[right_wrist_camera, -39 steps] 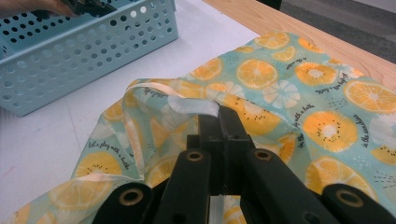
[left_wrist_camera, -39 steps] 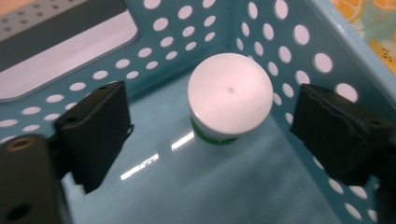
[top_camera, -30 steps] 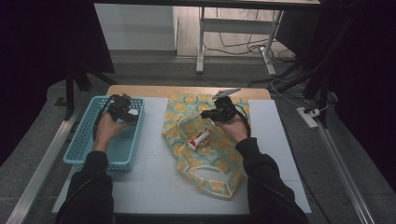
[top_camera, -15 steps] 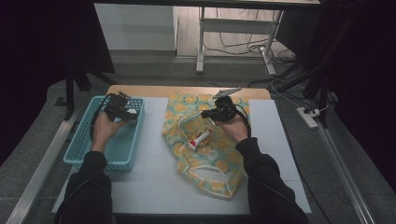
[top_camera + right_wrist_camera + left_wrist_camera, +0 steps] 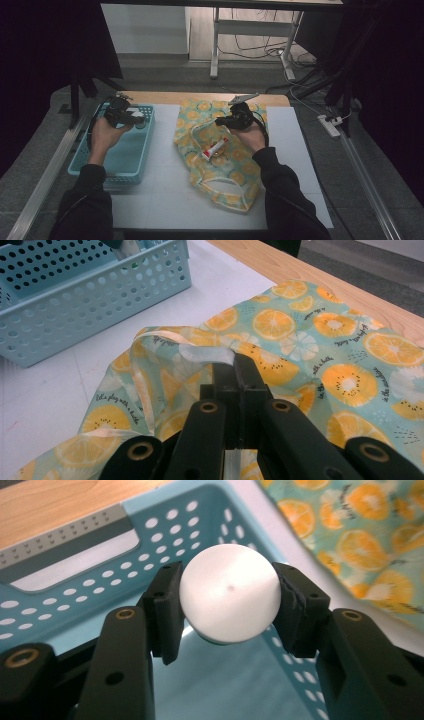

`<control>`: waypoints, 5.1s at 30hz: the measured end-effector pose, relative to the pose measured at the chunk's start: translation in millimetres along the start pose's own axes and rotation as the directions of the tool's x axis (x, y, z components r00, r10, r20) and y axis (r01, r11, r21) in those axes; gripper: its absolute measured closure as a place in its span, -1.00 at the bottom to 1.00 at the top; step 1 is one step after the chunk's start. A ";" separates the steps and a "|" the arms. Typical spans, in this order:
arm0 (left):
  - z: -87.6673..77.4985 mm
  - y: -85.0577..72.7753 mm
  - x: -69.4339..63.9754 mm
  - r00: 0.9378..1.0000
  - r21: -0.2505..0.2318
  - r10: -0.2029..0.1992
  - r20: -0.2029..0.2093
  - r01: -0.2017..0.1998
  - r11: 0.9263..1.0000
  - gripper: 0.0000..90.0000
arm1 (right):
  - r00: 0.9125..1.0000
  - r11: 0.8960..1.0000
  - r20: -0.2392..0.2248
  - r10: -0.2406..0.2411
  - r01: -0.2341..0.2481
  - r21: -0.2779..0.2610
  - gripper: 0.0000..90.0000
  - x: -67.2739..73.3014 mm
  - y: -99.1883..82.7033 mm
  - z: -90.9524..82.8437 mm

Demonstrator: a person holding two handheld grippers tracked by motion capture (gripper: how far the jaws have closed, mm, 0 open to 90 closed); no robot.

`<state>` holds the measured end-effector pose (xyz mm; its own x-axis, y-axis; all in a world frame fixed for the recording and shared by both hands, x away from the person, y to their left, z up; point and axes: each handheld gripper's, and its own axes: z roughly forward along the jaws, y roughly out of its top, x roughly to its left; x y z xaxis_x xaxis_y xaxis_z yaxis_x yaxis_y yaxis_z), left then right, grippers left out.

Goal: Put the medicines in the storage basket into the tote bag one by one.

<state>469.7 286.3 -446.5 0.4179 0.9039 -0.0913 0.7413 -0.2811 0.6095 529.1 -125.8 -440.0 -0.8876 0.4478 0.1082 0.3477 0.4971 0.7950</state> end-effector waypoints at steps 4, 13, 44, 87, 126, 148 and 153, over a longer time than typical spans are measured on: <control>-9.5 2.3 -6.5 1.000 -0.017 0.017 0.014 -0.016 1.000 0.12 | 1.000 1.000 -0.005 0.001 -0.001 -0.003 1.00 0.6 0.5 0.3; -22.4 6.0 -29.4 0.995 -0.051 0.064 0.075 -0.060 0.997 0.12 | 1.000 1.000 -0.009 -0.001 0.001 -0.002 1.00 2.3 1.1 1.0; 8.1 24.9 -139.4 0.924 -0.061 0.273 0.268 -0.267 0.962 0.12 | 1.000 1.000 -0.003 0.003 -0.003 -0.003 1.00 0.9 -0.3 2.6; 105.3 63.5 -198.9 0.911 -0.037 0.357 0.205 -0.357 0.933 0.12 | 1.000 1.000 0.014 0.014 -0.014 -0.013 1.00 0.5 -2.9 5.7; 72.3 47.2 -204.1 0.890 -0.144 0.348 0.294 -0.319 0.937 -0.71 | 0.999 1.000 0.033 0.016 -0.016 -0.019 1.00 -1.7 -2.6 2.5; 37.0 14.1 -198.6 0.855 -0.215 0.356 0.377 -0.293 0.932 -0.91 | 1.000 1.000 0.022 0.013 -0.013 -0.015 1.00 1.3 -1.6 -0.5; 35.1 5.2 -200.3 0.841 -0.204 0.352 0.410 -0.291 0.935 -0.94 | 1.000 1.000 0.021 0.015 -0.015 -0.015 1.00 1.8 -1.8 -1.1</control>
<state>408.4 92.4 -452.7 0.8279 0.5293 -0.1855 0.4639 -0.4604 0.7569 526.6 -126.7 -440.6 -0.8755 0.4710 0.1077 0.3565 0.4791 0.8021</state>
